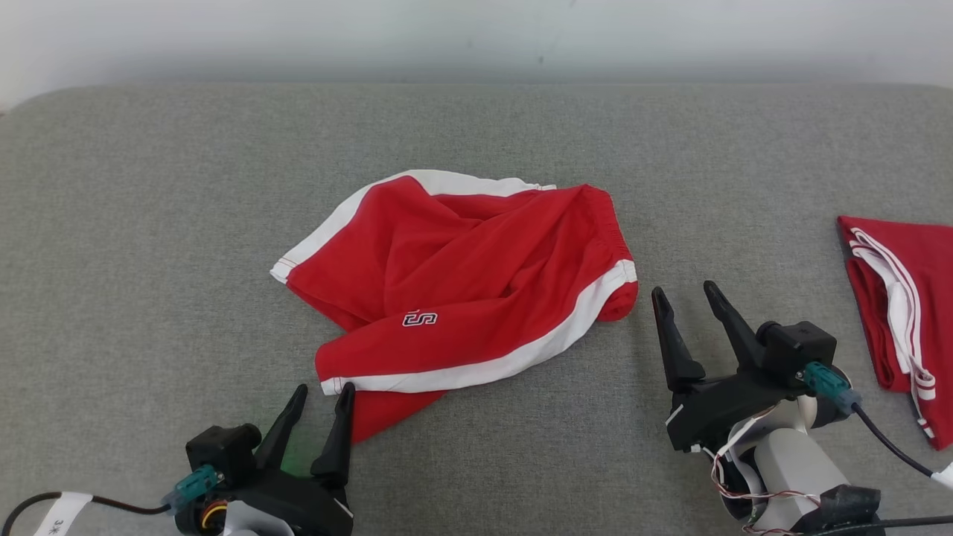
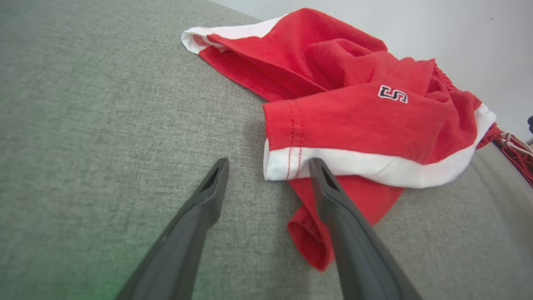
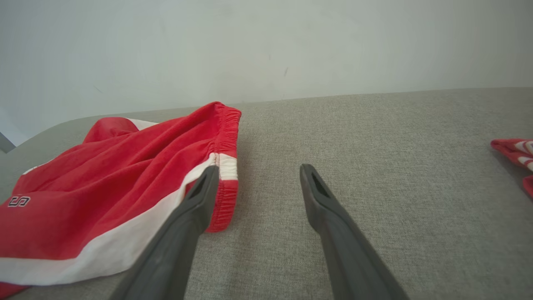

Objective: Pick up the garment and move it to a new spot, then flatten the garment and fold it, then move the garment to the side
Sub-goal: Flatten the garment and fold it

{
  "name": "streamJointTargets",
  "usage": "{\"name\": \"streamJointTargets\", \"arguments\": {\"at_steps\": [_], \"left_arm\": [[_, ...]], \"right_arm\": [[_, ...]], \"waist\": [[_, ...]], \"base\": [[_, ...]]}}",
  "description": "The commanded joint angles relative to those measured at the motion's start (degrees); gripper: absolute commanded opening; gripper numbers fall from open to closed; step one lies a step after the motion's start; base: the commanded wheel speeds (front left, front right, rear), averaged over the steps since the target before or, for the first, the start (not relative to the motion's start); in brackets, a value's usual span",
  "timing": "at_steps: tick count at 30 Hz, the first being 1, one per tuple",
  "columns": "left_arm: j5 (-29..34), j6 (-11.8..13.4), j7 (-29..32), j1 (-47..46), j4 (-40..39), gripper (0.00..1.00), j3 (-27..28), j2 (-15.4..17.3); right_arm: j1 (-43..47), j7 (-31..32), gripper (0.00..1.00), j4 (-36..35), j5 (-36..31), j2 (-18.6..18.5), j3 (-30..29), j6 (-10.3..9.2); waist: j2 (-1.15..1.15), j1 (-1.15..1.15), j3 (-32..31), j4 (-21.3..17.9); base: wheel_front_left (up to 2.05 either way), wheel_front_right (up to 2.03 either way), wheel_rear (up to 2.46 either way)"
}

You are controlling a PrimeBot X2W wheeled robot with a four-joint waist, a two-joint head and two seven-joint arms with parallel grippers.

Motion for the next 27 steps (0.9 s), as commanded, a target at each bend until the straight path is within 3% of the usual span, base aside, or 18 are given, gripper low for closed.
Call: {"name": "streamJointTargets", "arguments": {"at_steps": [1, 9, 11, 12, 13, 14, 16, 20, 22, 25, 27], "left_arm": [[-0.7, 0.0, -0.1, -0.5, 0.3, 1.0, -0.1, 0.1], [-3.4, -0.1, -0.1, -1.1, -1.6, 1.0, -3.7, 0.2], [-3.6, -0.1, -0.1, -1.0, -2.5, 0.87, -3.5, 0.4], [-3.8, -0.1, -0.1, -0.9, -3.0, 0.71, -3.5, 0.3], [-3.7, -0.1, -0.1, -0.7, -3.3, 0.64, -3.6, 0.3], [-3.7, -0.1, -0.1, -0.5, -3.5, 0.67, -3.7, 0.4], [-3.6, -0.1, -0.1, -0.1, -4.0, 0.86, -3.9, 0.7], [-3.7, -0.1, -0.1, 0.4, -4.9, 0.94, -4.4, 1.2], [-4.0, -0.1, -0.1, 0.6, -5.3, 0.83, -4.7, 1.5], [-4.8, -0.1, -0.1, 1.0, -5.1, 0.44, -6.0, 1.8], [-5.6, -0.1, -0.1, 0.6, -5.0, 0.38, -6.8, 2.1]], "right_arm": [[-0.8, -0.2, 1.0, -0.3, 0.5, -0.3, 0.2, -0.07], [-1.7, -0.2, 1.0, -0.4, 1.1, -1.2, 0.0, -0.06], [-1.9, -0.2, 1.0, -0.5, 0.9, -1.3, -0.1, -0.06], [-1.9, -0.2, 1.0, -0.5, 0.8, -1.3, -0.1, -0.06], [-2.0, -0.2, 1.0, -0.5, 0.7, -1.3, -0.2, -0.07], [-2.0, -0.2, 1.0, -0.5, 0.7, -1.3, -0.2, -0.06], [-1.9, -0.2, 1.0, -0.4, 0.7, -1.4, -0.2, -0.06], [-1.6, -0.2, 1.0, -0.3, 0.8, -1.4, -0.1, -0.07], [-1.4, -0.2, 1.0, -0.2, 0.8, -1.3, -0.2, -0.06], [-1.5, -0.2, 1.0, -0.1, 1.0, -1.3, -0.1, -0.07], [-2.0, -0.2, 1.0, 0.0, 1.2, -1.5, 0.1, -0.06]], "waist": [[-0.01, -0.01, 0.3, -0.4], [-0.01, -0.01, 1.2, -0.9], [-0.01, -0.01, 1.4, -0.8], [-0.01, -0.01, 1.4, -0.8], [-0.01, -0.01, 1.4, -0.7], [-0.01, -0.01, 1.5, -0.6], [-0.01, -0.01, 1.4, -0.3], [-0.01, -0.01, 1.3, 0.2], [-0.01, -0.01, 1.2, 0.4], [-0.01, -0.01, 1.3, 0.5], [-0.01, -0.01, 1.4, 0.6]], "base": [[0.0, 0.0, 0.0], [0.0, 0.0, 0.0], [0.0, 0.0, 0.0], [0.0, 0.0, 0.0], [0.0, 0.0, 0.0], [0.0, 0.0, 0.0], [0.0, 0.0, 0.0], [0.0, 0.0, 0.0], [0.0, 0.0, 0.0], [0.0, 0.0, 0.0], [0.0, 0.0, 0.0]]}}
